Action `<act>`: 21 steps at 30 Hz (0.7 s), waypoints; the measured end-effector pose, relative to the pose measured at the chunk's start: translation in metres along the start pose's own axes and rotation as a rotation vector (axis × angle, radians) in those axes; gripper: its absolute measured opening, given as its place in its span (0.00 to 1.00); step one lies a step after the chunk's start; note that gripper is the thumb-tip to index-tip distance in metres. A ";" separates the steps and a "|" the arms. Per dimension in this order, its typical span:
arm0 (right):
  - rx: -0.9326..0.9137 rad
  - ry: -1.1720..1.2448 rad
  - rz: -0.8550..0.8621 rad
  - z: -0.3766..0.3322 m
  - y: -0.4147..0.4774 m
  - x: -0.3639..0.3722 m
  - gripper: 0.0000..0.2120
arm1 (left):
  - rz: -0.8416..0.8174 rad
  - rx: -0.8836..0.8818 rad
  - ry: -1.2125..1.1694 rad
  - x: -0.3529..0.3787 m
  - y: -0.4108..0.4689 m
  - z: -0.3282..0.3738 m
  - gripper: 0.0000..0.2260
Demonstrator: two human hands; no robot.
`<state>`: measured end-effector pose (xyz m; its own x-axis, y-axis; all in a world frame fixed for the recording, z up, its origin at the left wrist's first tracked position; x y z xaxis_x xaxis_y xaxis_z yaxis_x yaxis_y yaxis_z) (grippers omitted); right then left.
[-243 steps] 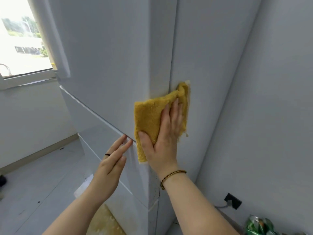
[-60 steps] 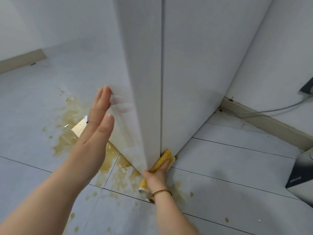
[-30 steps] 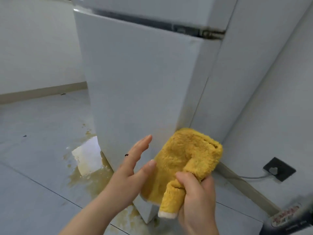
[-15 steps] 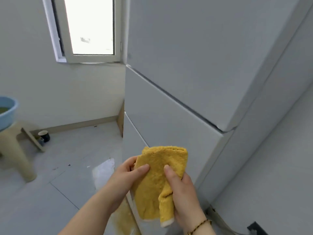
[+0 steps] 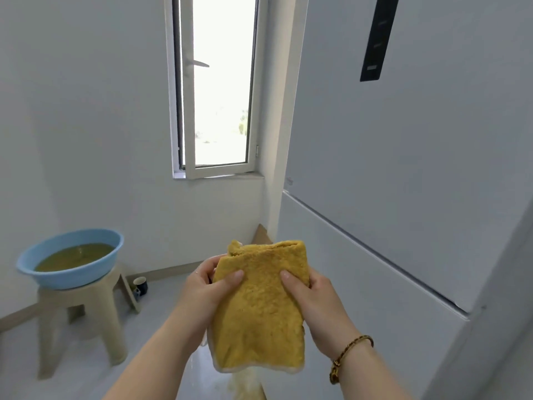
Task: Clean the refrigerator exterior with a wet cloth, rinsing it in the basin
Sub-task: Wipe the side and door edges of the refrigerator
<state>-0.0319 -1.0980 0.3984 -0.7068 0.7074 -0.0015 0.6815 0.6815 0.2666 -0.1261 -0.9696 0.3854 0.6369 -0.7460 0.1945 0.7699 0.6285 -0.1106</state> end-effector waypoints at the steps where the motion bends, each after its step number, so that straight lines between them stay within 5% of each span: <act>1: 0.001 0.010 -0.002 0.003 0.008 0.005 0.04 | 0.006 -0.002 0.010 -0.006 0.007 0.001 0.20; 6: 0.024 0.032 -0.001 0.023 0.064 0.023 0.05 | 0.101 0.007 0.107 -0.035 0.065 -0.001 0.08; 12: -0.056 -0.104 -0.060 0.051 0.172 0.035 0.07 | 0.261 0.114 0.237 -0.054 0.160 0.016 0.07; 16: -0.156 -0.222 -0.131 0.060 0.248 0.047 0.07 | 0.193 0.057 0.175 -0.047 0.223 0.040 0.01; 21: -0.289 -0.429 -0.177 0.074 0.334 0.072 0.08 | 0.044 -0.001 0.073 -0.050 0.311 0.053 0.20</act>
<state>0.1595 -0.8055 0.4160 -0.6242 0.6405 -0.4474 0.4366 0.7608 0.4801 0.0794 -0.7256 0.3925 0.6710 -0.7321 0.1179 0.7414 0.6604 -0.1187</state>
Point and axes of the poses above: each hand's wrist, its own y-axis towards the middle knuckle, its own x-axis out of the palm, z = x × y, the point moved 6 cm from there along y, towards the middle knuckle, and after that the axes turned 11 degrees about -x, right-handed, at the moved point
